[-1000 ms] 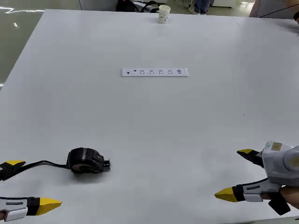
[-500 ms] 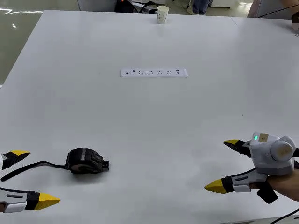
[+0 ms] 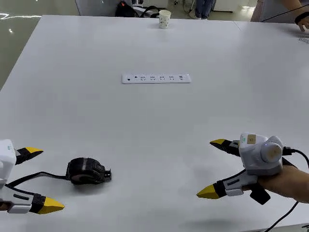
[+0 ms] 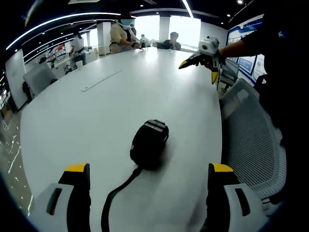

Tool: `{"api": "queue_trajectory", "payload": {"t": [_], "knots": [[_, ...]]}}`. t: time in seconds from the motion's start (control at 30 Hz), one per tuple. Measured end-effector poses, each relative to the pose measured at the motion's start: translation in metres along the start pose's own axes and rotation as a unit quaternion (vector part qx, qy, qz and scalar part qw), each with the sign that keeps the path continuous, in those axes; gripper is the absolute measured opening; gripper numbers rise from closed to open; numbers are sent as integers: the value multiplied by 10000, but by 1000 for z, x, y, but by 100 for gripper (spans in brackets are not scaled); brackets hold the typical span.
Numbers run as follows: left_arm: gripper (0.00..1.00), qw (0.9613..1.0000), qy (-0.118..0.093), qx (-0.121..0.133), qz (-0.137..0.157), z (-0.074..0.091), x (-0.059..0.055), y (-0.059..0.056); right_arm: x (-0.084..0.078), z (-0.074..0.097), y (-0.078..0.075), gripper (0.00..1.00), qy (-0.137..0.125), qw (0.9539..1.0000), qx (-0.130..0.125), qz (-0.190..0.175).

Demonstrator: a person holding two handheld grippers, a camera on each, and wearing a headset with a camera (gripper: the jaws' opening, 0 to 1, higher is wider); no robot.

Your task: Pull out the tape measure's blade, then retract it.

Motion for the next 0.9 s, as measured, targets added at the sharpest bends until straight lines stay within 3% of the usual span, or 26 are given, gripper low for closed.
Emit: {"api": "queue_trajectory", "payload": {"t": [0.3, 0.5, 0.7, 0.9], "knots": [[99, 9974, 297, -268, -605, -14, 15, 6, 14, -15, 0, 99, 60, 9998, 130, 166], [99, 9940, 572, -529, -767, -27, 25, 3, 23, -27, 1, 99, 63, 9994, 235, 243], [99, 9902, 710, -598, -1046, -39, 30, 3, 32, -42, 3, 99, 125, 9979, 382, 513], [99, 9862, 908, -711, -1185, -52, 35, 4, 42, -55, 2, 99, 74, 9975, 453, 539]]}}
Point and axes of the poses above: the centre of the closed fingertips' face, and the gripper's own axes: z roughly backward along the fingers, y roughly to its left, x roughly out of its top, the point moved 10 cm from there along z, roughly backward along the fingers, and after that the axes turned 2 degrees about -x, right-handed, at the moved point
